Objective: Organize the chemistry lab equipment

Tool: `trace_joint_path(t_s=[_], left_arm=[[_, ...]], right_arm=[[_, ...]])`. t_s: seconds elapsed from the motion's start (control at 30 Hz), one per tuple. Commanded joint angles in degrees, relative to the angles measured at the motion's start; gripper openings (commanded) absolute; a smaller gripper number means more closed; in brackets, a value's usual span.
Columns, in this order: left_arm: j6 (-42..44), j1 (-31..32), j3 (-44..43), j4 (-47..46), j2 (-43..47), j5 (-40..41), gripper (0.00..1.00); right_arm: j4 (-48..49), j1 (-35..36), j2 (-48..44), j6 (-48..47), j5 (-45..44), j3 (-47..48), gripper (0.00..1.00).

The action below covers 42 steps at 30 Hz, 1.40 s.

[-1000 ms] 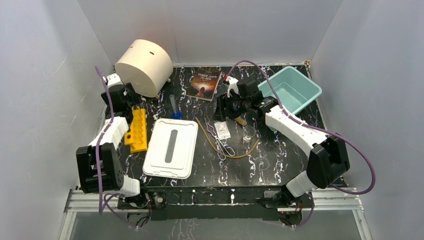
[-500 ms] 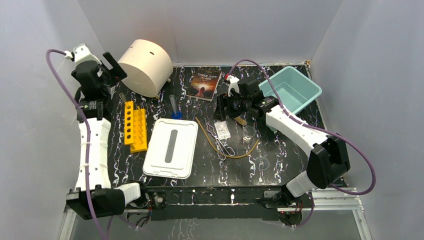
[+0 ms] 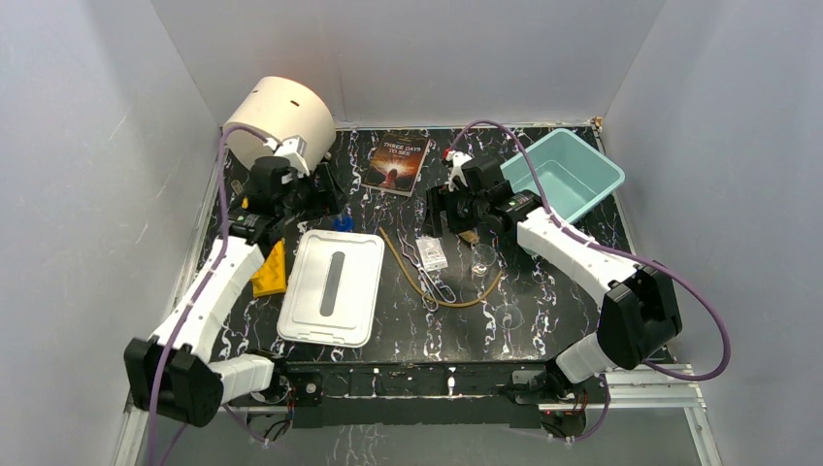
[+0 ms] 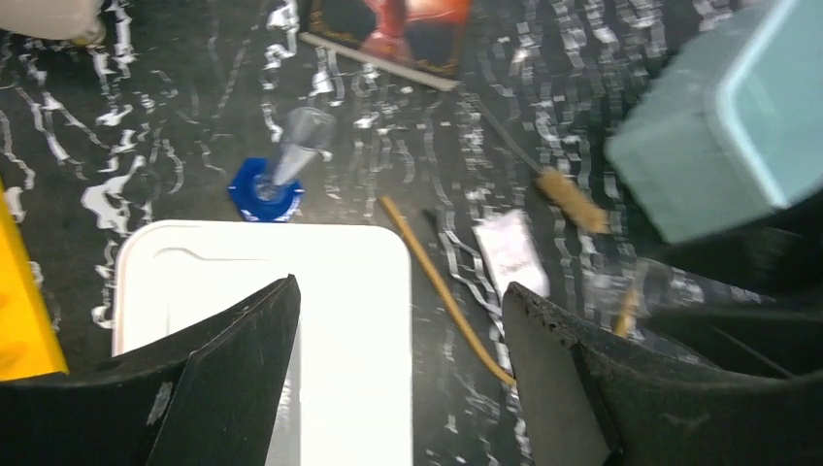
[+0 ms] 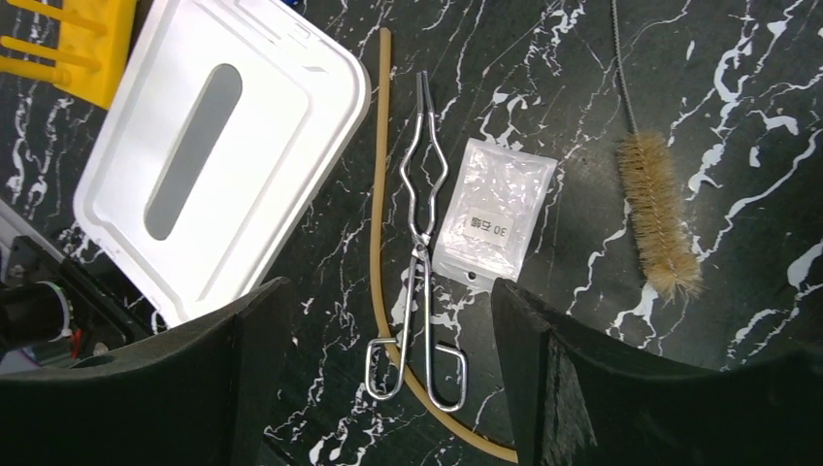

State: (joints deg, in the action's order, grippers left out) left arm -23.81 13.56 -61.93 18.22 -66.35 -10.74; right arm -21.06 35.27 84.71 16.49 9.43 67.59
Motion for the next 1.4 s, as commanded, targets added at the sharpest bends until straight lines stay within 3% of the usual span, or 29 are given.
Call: trace_joint_path(t_s=[0.0,0.17,0.67,0.83,1.0,1.13,1.37], left_arm=[[3.11,2.13,3.18,-6.96,-5.75,13.95,0.74],[7.82,2.21,5.87,-17.65,-11.67,16.56,0.74],[16.95,2.62,9.81,-35.75,-21.21,13.8,0.49],[20.19,2.64,9.38,-37.76,-22.95,11.5,0.44],[22.89,2.66,9.22,-38.17,-23.24,10.74,0.22],[22.8,2.63,7.66,-37.81,-23.26,9.05,0.14],[17.6,2.67,1.29,-31.47,-22.56,6.44,0.1]], right_arm=[[3.71,0.07,-0.56,2.91,2.03,-0.35,0.82],[4.43,0.09,0.37,3.24,1.94,0.28,0.81],[3.77,0.13,2.55,3.39,0.83,2.15,0.8],[3.14,0.12,3.4,2.96,0.5,2.94,0.8],[2.88,0.09,4.12,2.34,-0.1,3.88,0.8],[2.78,0.09,4.64,1.34,-0.99,4.91,0.8],[3.29,-0.35,4.87,-1.67,-0.92,7.7,0.81]])
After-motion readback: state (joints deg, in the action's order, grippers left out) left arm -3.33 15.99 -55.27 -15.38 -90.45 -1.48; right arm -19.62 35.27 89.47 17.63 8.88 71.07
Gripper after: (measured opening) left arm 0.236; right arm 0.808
